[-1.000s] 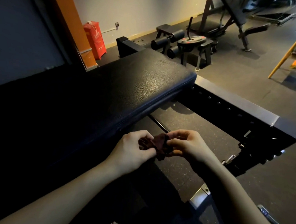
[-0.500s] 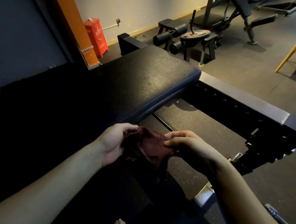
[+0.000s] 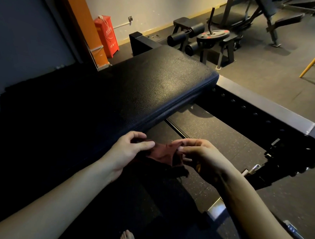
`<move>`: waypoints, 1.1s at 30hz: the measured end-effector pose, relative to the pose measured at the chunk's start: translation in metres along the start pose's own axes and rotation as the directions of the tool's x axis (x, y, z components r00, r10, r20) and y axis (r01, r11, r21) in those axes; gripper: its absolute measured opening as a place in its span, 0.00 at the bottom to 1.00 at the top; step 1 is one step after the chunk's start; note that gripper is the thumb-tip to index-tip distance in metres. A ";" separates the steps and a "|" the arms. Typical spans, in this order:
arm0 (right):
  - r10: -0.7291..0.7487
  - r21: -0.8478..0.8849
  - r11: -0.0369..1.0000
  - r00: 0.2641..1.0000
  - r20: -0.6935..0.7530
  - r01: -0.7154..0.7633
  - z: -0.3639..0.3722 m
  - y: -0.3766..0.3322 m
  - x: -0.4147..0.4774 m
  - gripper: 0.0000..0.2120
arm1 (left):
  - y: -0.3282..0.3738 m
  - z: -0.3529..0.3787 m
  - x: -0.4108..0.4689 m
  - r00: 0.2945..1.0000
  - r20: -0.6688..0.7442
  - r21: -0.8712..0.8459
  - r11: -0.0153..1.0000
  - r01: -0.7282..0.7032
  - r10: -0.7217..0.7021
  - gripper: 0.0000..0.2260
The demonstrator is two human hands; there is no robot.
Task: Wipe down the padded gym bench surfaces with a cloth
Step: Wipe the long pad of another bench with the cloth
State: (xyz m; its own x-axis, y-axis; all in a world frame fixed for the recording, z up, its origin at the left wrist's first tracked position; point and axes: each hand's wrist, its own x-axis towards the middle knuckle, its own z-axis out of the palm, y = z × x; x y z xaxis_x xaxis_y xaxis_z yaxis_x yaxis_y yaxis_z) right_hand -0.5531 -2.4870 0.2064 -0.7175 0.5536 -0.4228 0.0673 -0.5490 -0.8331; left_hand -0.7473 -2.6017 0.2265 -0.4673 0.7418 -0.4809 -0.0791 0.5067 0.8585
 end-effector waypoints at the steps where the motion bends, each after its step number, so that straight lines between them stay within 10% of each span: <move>1: 0.003 0.011 1.000 1.000 -0.030 -0.003 0.001 0.000 0.001 0.10 | -0.002 0.000 -0.003 0.993 -0.008 0.096 0.988 -0.117 0.119 0.27; 5: 0.042 0.024 0.999 0.995 -0.094 -0.040 0.004 0.001 0.000 0.10 | -0.010 0.005 -0.013 0.879 0.215 0.433 0.766 -0.476 0.425 0.27; 9: 0.068 0.105 0.993 0.992 -0.105 -0.057 -0.001 -0.003 -0.004 0.12 | -0.011 0.016 -0.014 0.796 0.212 0.468 0.656 -0.592 0.567 0.06; 16: 0.075 0.132 0.989 0.991 -0.106 -0.061 -0.007 -0.006 -0.010 0.11 | 0.005 0.031 -0.022 0.853 0.262 0.507 0.688 -0.519 0.451 0.21; 21: -0.011 -0.006 1.000 0.995 -0.102 0.010 -0.013 -0.008 -0.019 0.15 | 0.012 0.037 -0.012 0.903 0.191 0.470 0.772 -0.429 0.386 0.03; 33: -0.183 -0.269 0.938 0.972 0.144 0.217 0.001 -0.016 -0.026 0.16 | 0.033 0.022 0.023 0.920 0.147 0.174 0.906 -0.387 0.365 0.05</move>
State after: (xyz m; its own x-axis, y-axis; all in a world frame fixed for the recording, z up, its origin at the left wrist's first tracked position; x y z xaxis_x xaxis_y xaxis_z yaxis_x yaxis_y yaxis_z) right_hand -0.5364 -2.4934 0.2310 -0.8098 0.5489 -0.2070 0.0940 -0.2269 -0.9694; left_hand -0.7417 -2.5587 0.2397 -0.3293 0.9313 -0.1554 0.2624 0.2484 0.9324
